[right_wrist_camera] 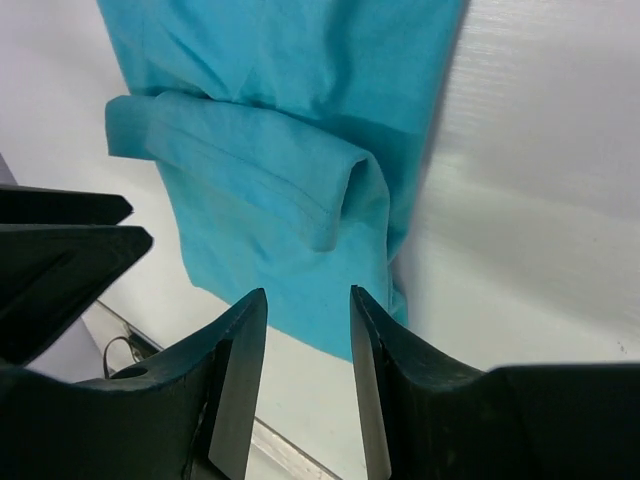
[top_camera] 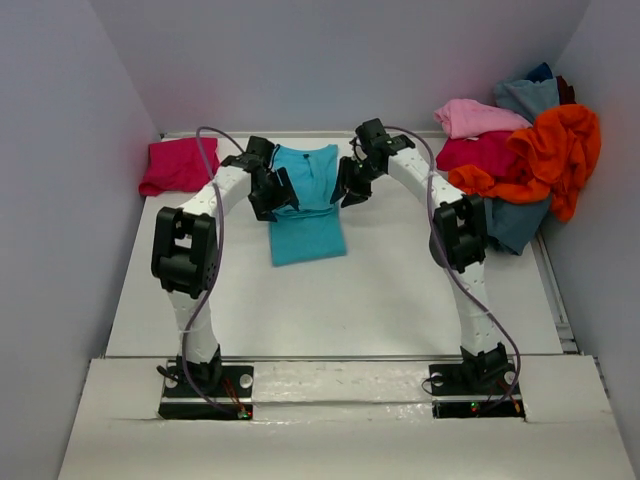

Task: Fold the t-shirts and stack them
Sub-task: Fold the tshirt

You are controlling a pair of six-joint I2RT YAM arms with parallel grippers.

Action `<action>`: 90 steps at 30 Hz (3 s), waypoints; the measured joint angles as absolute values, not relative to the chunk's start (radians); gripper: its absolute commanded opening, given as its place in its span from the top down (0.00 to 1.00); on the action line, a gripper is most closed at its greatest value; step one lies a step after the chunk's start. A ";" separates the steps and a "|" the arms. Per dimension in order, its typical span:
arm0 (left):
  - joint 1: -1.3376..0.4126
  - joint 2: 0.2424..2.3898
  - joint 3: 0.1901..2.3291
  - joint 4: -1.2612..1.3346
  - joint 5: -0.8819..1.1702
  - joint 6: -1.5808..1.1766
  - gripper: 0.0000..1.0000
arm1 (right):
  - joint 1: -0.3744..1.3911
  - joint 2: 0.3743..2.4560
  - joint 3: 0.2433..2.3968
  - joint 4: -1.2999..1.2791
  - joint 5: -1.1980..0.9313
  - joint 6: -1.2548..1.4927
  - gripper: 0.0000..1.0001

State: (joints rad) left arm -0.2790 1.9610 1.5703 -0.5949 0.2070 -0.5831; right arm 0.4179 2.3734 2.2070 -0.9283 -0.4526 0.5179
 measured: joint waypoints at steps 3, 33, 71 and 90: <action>-0.300 1.961 1.565 -0.596 0.209 -0.581 0.44 | 0.418 2.352 2.191 -0.924 -0.454 0.524 0.83; -0.318 2.194 1.820 -0.666 0.187 -0.579 0.69 | 0.421 2.529 2.362 -0.936 -0.500 0.540 0.93; -0.295 2.162 1.843 -0.677 -0.003 -0.548 0.57 | 0.420 2.558 2.353 -0.919 -0.494 0.565 0.40; -0.389 1.706 1.093 -0.556 0.166 -0.624 0.22 | 0.421 2.157 1.662 -0.800 -0.521 0.535 0.36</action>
